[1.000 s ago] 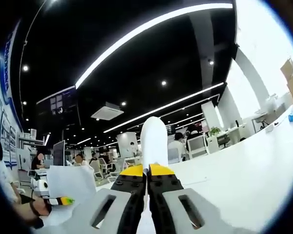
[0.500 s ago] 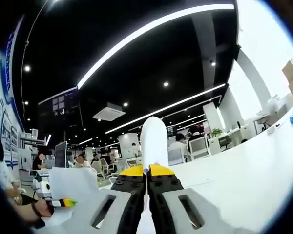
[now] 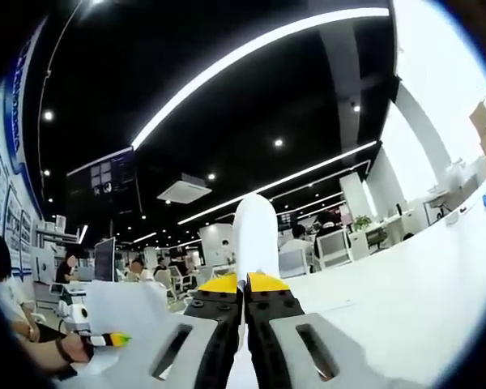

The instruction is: Organize the stack of printing papers by aligning and flattening the scattered papers on the table

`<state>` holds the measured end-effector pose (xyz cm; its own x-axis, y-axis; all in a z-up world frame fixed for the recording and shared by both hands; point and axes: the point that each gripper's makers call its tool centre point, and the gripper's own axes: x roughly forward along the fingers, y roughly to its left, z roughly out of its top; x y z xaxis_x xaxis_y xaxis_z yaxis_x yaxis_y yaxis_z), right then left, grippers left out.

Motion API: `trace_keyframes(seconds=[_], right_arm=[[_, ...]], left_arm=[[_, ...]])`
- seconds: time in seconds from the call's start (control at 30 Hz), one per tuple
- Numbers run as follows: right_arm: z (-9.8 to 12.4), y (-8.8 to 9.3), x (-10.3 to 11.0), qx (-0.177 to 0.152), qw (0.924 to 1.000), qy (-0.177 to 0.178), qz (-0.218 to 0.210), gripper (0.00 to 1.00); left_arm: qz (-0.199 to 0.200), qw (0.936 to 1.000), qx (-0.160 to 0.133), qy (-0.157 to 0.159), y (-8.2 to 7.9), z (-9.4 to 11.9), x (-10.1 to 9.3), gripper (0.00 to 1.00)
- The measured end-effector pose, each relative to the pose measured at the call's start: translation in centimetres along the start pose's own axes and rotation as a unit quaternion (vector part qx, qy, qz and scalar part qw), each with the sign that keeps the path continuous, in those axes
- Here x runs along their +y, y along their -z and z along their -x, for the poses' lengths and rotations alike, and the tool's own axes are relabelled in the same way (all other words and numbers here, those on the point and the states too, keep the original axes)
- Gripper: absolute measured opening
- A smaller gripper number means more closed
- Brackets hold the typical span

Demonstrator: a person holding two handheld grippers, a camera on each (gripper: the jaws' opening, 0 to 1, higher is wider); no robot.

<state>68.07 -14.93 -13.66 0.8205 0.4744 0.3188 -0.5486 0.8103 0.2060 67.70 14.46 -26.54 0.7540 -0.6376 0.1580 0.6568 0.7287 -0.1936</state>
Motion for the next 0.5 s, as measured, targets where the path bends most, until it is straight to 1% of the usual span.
trace_keyframes(seconds=[0.5], right_arm=[[-0.24,-0.21,0.96,-0.003,0.9999,-0.01,-0.002,0.0]], left_arm=[[-0.002,1.0,0.0,0.0,0.02,-0.01,-0.06,0.07]])
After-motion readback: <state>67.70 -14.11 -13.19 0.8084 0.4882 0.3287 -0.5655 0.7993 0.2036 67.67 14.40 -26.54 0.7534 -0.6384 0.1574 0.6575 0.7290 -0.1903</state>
